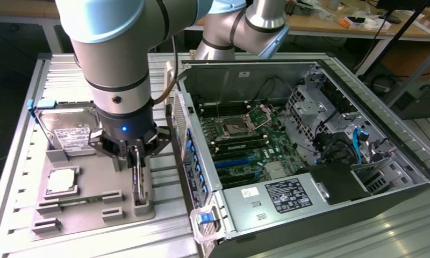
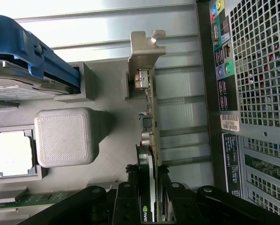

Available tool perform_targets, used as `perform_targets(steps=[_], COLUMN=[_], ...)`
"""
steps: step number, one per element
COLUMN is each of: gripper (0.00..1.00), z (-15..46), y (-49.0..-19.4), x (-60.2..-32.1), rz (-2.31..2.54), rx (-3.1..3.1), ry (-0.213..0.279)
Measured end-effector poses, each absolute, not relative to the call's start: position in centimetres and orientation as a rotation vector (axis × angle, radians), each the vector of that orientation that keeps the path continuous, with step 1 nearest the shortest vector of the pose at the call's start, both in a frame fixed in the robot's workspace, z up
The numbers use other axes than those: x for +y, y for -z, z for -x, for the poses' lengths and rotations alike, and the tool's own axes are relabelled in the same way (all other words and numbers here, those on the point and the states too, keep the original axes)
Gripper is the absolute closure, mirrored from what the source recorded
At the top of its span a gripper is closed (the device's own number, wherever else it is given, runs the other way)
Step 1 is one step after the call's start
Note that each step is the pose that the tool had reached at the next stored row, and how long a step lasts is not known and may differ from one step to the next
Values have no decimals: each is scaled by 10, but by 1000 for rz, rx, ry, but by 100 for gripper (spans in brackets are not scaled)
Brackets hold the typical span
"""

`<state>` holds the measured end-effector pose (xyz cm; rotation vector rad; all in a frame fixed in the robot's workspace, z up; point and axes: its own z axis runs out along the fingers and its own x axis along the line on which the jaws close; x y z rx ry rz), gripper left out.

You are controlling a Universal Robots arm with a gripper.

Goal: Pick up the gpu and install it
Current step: 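Pick up the gpu and move the gpu toward the slot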

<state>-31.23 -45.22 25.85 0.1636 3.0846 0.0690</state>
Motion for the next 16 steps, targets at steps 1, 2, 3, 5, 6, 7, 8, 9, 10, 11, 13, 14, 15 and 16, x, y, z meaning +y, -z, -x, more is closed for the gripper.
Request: perform_targets(steps=[1, 2, 3, 5, 6, 7, 8, 9, 10, 11, 13, 14, 15, 16], gripper=[73, 73, 73, 73, 73, 73, 73, 73, 73, 73, 73, 73, 73, 73], z=[312, 312, 312, 312, 312, 312, 312, 312, 312, 312, 312, 312, 312, 312], y=[-259, -259, -259, -260, -261, -261, -261, -261, -261, -261, -261, -261, -261, -261], x=[-452, -452, -452, -452, -452, -452, -452, -452, -452, -452, -452, -452, -452, -452], rz=[-164, -164, -164, -164, -164, -164, -164, -164, -164, -164, -164, -164, -164, -164], rx=[3085, 3085, 3085, 3085, 3085, 3085, 3085, 3085, 3085, 3085, 3085, 3085, 3085, 3085], ry=[-69, -69, -69, -69, -69, -69, -69, -69, -69, -69, -69, -69, -69, -69])
